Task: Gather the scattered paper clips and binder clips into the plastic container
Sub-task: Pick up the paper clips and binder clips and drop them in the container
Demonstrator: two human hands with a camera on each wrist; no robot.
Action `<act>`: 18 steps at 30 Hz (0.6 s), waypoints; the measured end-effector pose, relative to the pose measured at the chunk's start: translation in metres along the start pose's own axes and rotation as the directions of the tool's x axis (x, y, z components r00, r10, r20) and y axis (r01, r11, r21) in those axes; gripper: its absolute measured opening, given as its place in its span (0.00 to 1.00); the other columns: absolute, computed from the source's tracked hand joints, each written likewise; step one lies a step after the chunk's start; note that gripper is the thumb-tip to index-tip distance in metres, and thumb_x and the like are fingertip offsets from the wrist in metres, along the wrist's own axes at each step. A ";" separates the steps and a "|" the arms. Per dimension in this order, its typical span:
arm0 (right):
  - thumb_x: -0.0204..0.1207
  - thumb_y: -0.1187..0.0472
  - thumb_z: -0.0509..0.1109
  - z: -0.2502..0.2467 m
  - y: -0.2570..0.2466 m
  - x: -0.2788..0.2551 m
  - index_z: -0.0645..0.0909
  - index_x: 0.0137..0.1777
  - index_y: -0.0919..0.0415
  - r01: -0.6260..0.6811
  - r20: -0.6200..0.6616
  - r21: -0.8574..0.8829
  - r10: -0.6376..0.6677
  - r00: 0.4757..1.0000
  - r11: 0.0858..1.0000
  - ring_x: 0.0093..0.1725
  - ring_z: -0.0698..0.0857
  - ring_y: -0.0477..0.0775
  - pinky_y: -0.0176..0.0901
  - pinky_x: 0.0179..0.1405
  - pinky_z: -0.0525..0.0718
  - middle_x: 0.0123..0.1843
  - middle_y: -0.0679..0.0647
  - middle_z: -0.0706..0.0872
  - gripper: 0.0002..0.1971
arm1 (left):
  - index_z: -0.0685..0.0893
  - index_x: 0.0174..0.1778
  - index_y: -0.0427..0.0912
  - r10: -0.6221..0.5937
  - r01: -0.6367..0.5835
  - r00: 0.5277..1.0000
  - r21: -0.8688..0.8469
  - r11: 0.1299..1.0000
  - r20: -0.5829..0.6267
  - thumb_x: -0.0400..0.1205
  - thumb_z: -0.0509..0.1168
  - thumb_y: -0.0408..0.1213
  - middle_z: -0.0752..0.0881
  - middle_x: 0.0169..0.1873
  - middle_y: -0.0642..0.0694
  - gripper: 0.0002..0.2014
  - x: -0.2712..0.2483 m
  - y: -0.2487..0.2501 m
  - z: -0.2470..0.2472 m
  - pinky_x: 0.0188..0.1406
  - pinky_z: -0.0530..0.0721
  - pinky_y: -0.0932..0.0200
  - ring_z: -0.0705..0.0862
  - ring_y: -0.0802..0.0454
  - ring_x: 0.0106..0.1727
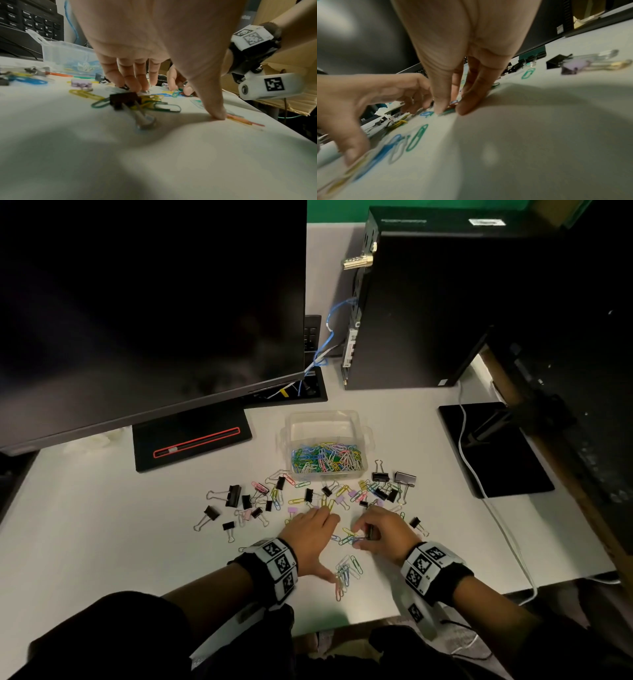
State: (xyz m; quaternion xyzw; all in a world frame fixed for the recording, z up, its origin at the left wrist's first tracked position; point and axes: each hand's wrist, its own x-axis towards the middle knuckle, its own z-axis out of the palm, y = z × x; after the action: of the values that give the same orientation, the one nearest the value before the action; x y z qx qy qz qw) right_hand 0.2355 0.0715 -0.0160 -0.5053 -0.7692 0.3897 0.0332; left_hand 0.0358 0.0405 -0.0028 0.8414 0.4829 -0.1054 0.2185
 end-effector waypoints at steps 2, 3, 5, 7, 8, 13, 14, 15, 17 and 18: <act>0.62 0.51 0.80 -0.004 -0.003 -0.007 0.81 0.59 0.55 0.001 -0.011 0.019 -0.001 1.000 1.000 0.45 0.75 0.43 0.35 0.50 0.72 0.50 0.50 0.76 0.25 | 0.64 0.70 0.40 -0.027 0.026 0.999 -0.024 0.999 -0.029 0.67 0.71 0.62 0.70 0.65 0.42 0.43 0.006 0.002 -0.001 0.65 0.75 0.48 0.71 0.43 0.66; 0.60 0.48 0.81 -0.007 -0.005 -0.011 0.78 0.64 0.53 -0.013 -0.009 0.012 0.013 1.000 1.000 0.50 0.74 0.42 0.35 0.54 0.72 0.54 0.49 0.74 0.31 | 0.65 0.69 0.40 -0.042 0.040 0.998 -0.048 0.998 -0.039 0.69 0.71 0.60 0.71 0.65 0.42 0.40 0.009 0.003 -0.002 0.63 0.75 0.47 0.72 0.43 0.65; 0.54 0.41 0.81 -0.011 -0.009 -0.022 0.68 0.73 0.49 -0.054 0.027 -0.048 0.056 0.998 0.997 0.61 0.71 0.44 0.38 0.64 0.73 0.63 0.47 0.68 0.45 | 0.66 0.68 0.40 -0.069 0.065 0.997 -0.085 0.994 -0.047 0.72 0.70 0.56 0.70 0.65 0.41 0.35 0.012 0.003 -0.005 0.62 0.77 0.47 0.72 0.43 0.65; 0.49 0.36 0.81 -0.010 -0.014 -0.032 0.57 0.77 0.49 -0.097 0.076 -0.144 0.109 0.991 0.985 0.67 0.67 0.48 0.46 0.68 0.75 0.69 0.49 0.62 0.57 | 0.67 0.69 0.41 -0.067 0.063 0.997 -0.114 0.992 -0.034 0.73 0.69 0.53 0.70 0.65 0.42 0.33 0.013 0.000 -0.007 0.63 0.77 0.46 0.72 0.43 0.66; 0.47 0.35 0.80 -0.006 -0.017 -0.034 0.53 0.78 0.48 -0.108 0.092 -0.189 0.127 0.988 0.976 0.69 0.65 0.50 0.50 0.68 0.76 0.72 0.49 0.59 0.60 | 0.67 0.69 0.42 -0.055 0.051 0.998 -0.131 0.990 -0.024 0.73 0.70 0.52 0.70 0.66 0.42 0.33 0.013 -0.002 -0.007 0.64 0.77 0.46 0.72 0.43 0.66; 0.48 0.40 0.83 0.016 -0.020 -0.030 0.53 0.78 0.47 -0.085 0.072 -0.235 0.105 0.992 0.968 0.71 0.64 0.52 0.49 0.65 0.77 0.73 0.51 0.57 0.58 | 0.65 0.73 0.43 0.001 0.005 0.999 -0.150 0.989 0.040 0.67 0.76 0.51 0.68 0.68 0.45 0.41 0.006 -0.014 -0.008 0.71 0.73 0.51 0.70 0.47 0.68; 0.50 0.42 0.83 0.017 -0.018 -0.027 0.58 0.77 0.47 -0.071 0.069 -0.183 0.085 0.994 0.981 0.68 0.67 0.50 0.45 0.65 0.76 0.71 0.51 0.60 0.55 | 0.65 0.73 0.42 0.005 0.003 0.999 -0.147 0.989 0.051 0.68 0.76 0.49 0.68 0.68 0.45 0.41 0.005 -0.016 -0.008 0.71 0.73 0.52 0.70 0.47 0.68; 0.53 0.45 0.83 0.018 -0.017 -0.023 0.63 0.74 0.49 -0.056 0.063 -0.120 0.064 0.996 0.991 0.65 0.70 0.49 0.40 0.65 0.75 0.69 0.51 0.62 0.49 | 0.66 0.73 0.42 0.005 0.004 0.998 -0.158 0.987 0.057 0.69 0.76 0.47 0.68 0.68 0.45 0.39 0.004 -0.017 -0.009 0.71 0.73 0.54 0.71 0.47 0.68; 0.58 0.51 0.82 0.016 -0.014 -0.015 0.75 0.66 0.53 -0.046 0.059 -0.021 0.047 0.997 0.999 0.57 0.74 0.48 0.37 0.60 0.76 0.62 0.51 0.69 0.35 | 0.69 0.71 0.42 -0.008 0.020 0.998 -0.210 0.977 0.059 0.72 0.74 0.43 0.69 0.66 0.44 0.33 0.005 -0.018 -0.009 0.67 0.74 0.56 0.73 0.47 0.66; 0.60 0.53 0.82 0.014 -0.012 -0.012 0.79 0.60 0.55 -0.034 0.067 -0.004 0.034 0.997 0.999 0.53 0.75 0.48 0.37 0.56 0.76 0.57 0.52 0.71 0.28 | 0.71 0.69 0.42 -0.021 0.034 0.998 -0.240 0.970 0.057 0.73 0.73 0.41 0.70 0.65 0.44 0.29 0.007 -0.018 -0.010 0.65 0.74 0.56 0.75 0.47 0.64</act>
State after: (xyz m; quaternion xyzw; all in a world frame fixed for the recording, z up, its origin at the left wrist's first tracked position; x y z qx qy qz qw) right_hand 0.2259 0.0520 -0.0137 -0.5049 -0.7618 0.4059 -0.0001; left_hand 0.0234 0.0581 -0.0013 0.7988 0.4976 -0.0718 0.3303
